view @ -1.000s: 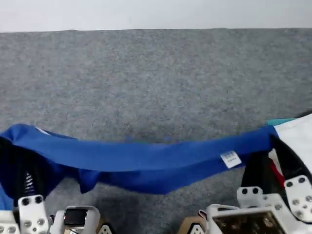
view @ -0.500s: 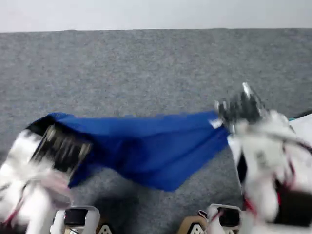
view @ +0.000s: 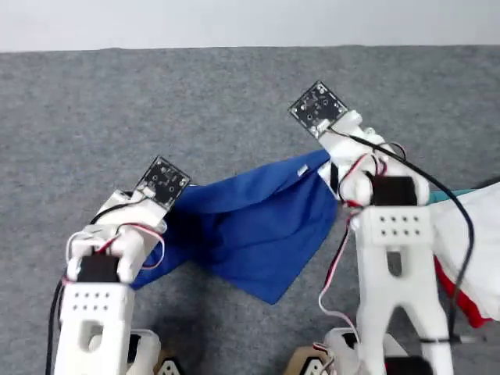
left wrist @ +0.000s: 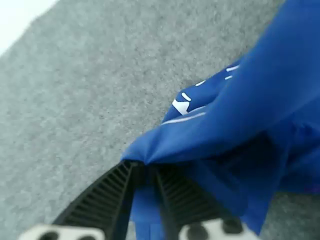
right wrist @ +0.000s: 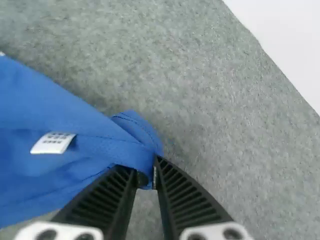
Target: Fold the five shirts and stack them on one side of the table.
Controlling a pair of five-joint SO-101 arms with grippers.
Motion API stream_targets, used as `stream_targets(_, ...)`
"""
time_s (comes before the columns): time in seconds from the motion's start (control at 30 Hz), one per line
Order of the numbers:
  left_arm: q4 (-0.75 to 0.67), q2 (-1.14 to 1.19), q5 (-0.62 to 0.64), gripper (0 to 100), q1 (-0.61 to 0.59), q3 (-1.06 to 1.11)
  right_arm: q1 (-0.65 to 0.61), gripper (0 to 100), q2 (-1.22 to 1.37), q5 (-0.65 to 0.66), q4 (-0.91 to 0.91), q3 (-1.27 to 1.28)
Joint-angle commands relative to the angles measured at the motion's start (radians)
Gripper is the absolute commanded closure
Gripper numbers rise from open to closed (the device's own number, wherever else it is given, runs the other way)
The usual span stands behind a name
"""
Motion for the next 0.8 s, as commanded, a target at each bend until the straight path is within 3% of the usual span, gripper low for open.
stream_targets(0.0, -0.075, 0.192, 0.003, 100, -0.006, -0.113, -0.004, 98.8, 0.058, -0.012, -0.087, -0.009)
stream_targets(0.4, -0.028, 1.046, 0.003, 100, -0.018, -0.923, 0.081, 98.8, 0.272, -0.012, -0.341, -0.031)
stream_targets(0.77, 0.606, 1.757, -0.005, 86, -0.129, -2.023, 0.142, 98.8, 0.481, -0.012, -0.255, -0.236)
